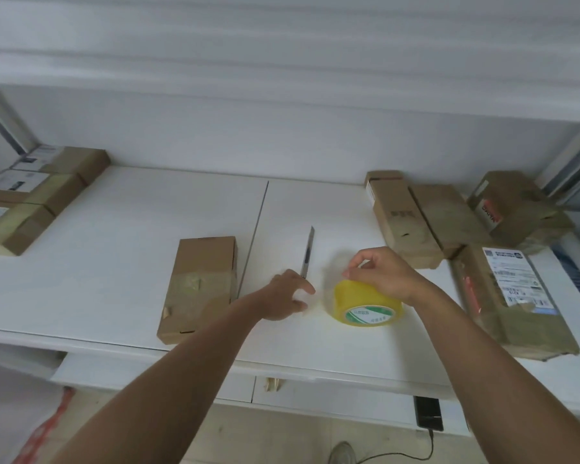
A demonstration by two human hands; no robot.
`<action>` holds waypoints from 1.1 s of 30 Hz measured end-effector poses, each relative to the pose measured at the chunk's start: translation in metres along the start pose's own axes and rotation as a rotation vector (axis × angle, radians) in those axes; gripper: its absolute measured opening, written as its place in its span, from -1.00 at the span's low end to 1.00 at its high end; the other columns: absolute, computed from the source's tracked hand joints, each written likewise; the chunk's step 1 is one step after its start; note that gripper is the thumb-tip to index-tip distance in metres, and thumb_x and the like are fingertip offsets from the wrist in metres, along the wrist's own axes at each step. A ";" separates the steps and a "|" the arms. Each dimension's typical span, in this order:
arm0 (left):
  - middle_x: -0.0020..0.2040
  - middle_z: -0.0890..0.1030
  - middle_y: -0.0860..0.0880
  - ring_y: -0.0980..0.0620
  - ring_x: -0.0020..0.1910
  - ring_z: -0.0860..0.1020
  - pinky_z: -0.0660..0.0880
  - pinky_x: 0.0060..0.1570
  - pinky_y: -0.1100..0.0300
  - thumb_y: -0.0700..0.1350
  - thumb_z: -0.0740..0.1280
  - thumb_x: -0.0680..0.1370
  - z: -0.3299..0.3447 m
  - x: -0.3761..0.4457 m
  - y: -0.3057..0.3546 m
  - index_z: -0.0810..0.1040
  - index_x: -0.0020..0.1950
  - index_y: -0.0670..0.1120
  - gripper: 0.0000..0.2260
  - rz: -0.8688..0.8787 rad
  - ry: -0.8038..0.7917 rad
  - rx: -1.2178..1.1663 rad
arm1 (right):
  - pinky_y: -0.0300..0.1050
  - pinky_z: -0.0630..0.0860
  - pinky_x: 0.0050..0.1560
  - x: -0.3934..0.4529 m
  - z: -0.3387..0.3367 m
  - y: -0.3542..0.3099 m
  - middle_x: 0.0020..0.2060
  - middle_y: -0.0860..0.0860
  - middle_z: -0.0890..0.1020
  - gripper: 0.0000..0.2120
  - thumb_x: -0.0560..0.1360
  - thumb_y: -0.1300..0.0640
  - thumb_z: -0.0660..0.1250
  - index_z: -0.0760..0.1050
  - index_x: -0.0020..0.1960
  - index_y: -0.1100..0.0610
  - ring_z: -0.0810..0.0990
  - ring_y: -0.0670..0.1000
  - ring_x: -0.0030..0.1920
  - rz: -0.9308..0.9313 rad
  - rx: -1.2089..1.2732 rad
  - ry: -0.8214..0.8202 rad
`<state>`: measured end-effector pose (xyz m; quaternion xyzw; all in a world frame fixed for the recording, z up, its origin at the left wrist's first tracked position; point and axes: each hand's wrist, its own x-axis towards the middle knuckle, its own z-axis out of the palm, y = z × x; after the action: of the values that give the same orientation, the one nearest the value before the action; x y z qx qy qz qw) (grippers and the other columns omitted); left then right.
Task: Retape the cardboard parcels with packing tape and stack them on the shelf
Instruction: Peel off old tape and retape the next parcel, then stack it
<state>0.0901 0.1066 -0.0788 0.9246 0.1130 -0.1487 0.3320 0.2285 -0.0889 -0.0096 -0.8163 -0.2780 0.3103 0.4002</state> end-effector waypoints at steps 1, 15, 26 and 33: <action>0.32 0.35 -0.05 -0.07 0.37 0.32 0.24 0.44 0.02 -0.10 0.35 0.60 -0.001 0.001 -0.003 0.53 0.32 0.03 -0.71 0.000 -0.008 -0.012 | 0.00 0.57 -0.10 0.001 0.000 0.003 -0.17 0.13 0.70 -0.84 0.39 -0.01 0.56 0.64 -0.21 0.04 0.66 0.04 -0.24 -0.008 0.025 0.001; 0.14 0.50 -0.01 -0.02 0.25 0.42 0.33 0.29 0.12 -0.15 0.33 0.61 -0.014 0.006 -0.010 0.60 0.19 -0.05 -0.83 0.041 0.003 0.073 | -0.14 0.47 -0.21 0.005 -0.016 -0.004 -0.30 0.01 0.66 -0.49 0.41 -0.36 0.39 0.65 -0.16 0.12 0.61 -0.07 -0.29 0.086 -0.350 -0.213; 0.13 0.51 -0.08 -0.03 0.18 0.50 0.39 0.21 0.15 -0.18 0.32 0.61 -0.029 0.004 -0.005 0.60 0.07 -0.14 -0.90 0.038 -0.050 0.148 | -0.08 0.19 -0.29 0.001 0.001 0.010 -0.47 -0.01 0.26 -0.60 0.50 -0.05 0.41 0.36 -0.38 0.11 0.29 -0.01 -0.41 -0.005 -0.167 -0.076; -0.13 0.49 0.09 0.02 -0.08 0.46 0.34 -0.13 0.19 -0.25 0.20 0.62 -0.029 -0.004 -0.010 0.39 -0.14 0.03 -0.79 0.038 -0.057 0.174 | -0.08 0.16 -0.29 0.002 0.002 0.011 -0.48 -0.02 0.23 -0.58 0.51 -0.01 0.41 0.33 -0.40 0.12 0.25 0.00 -0.41 -0.021 -0.184 -0.085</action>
<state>0.0891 0.1326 -0.0616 0.9473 0.0728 -0.1777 0.2563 0.2307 -0.0924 -0.0195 -0.8326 -0.3306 0.3139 0.3146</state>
